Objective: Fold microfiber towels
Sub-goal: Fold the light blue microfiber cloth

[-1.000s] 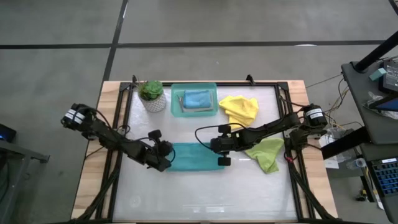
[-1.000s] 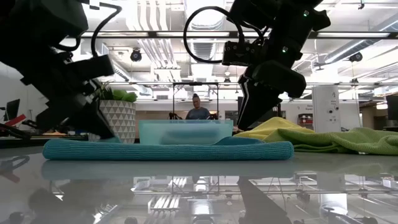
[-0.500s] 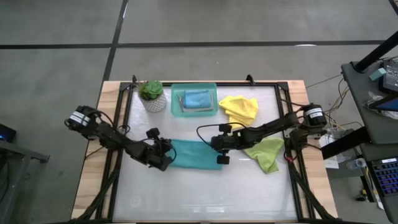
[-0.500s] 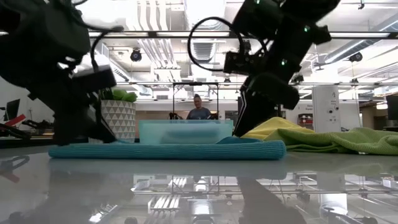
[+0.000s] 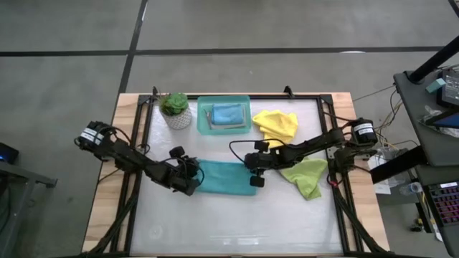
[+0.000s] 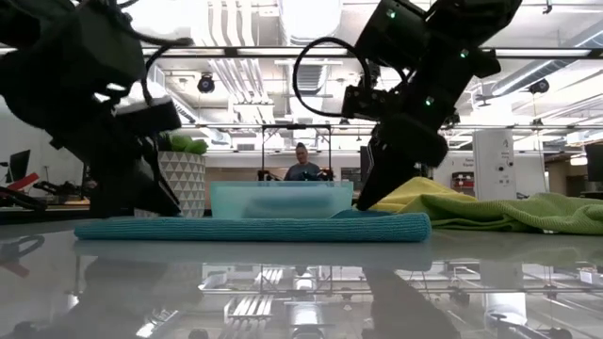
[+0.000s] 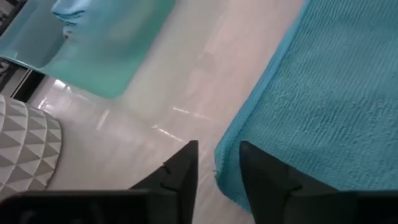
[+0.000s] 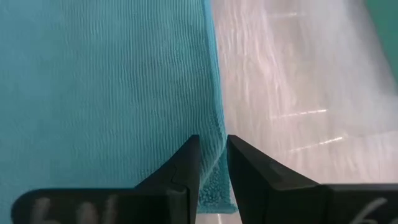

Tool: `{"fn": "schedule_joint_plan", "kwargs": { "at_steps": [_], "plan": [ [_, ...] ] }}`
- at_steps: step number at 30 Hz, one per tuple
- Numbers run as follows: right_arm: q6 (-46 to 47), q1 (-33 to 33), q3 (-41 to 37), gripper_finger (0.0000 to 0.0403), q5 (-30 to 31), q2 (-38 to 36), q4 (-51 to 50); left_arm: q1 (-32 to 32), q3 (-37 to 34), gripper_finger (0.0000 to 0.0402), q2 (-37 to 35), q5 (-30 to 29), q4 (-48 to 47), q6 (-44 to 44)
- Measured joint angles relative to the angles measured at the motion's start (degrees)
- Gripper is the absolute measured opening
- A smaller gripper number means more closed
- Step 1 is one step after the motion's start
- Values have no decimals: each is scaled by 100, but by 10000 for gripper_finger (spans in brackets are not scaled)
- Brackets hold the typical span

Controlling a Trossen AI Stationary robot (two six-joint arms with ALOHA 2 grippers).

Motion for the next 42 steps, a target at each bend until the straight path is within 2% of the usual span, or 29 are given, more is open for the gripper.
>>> {"fn": "schedule_joint_plan", "kwargs": {
  "at_steps": [4, 7, 12, 18, 23, 32, 42],
  "plan": [
    [294, 0, 5, 70, -2, -130, -140, -2, 56, 129, -378, 160, 5, 367],
    [524, 0, 5, 70, -2, -268, -357, -4, 191, 134, -651, 212, 22, 584],
    [883, -7, 0, 70, 0, -367, -458, -4, 205, 134, -797, 294, 724, 773],
    [915, -13, -104, 70, 4, -246, -335, -4, 156, 134, -297, 894, 1546, 776],
    [918, -11, -234, 70, 3, -151, -17, -4, 167, 134, 178, 1100, 1565, 611],
    [901, 64, -425, 70, -1309, -165, 834, 11, 139, 134, 380, 1155, 1652, 575],
    [938, 414, -419, 68, -1800, 133, 1029, 21, 141, 134, 333, 1110, 1670, 585]
  ]
}}
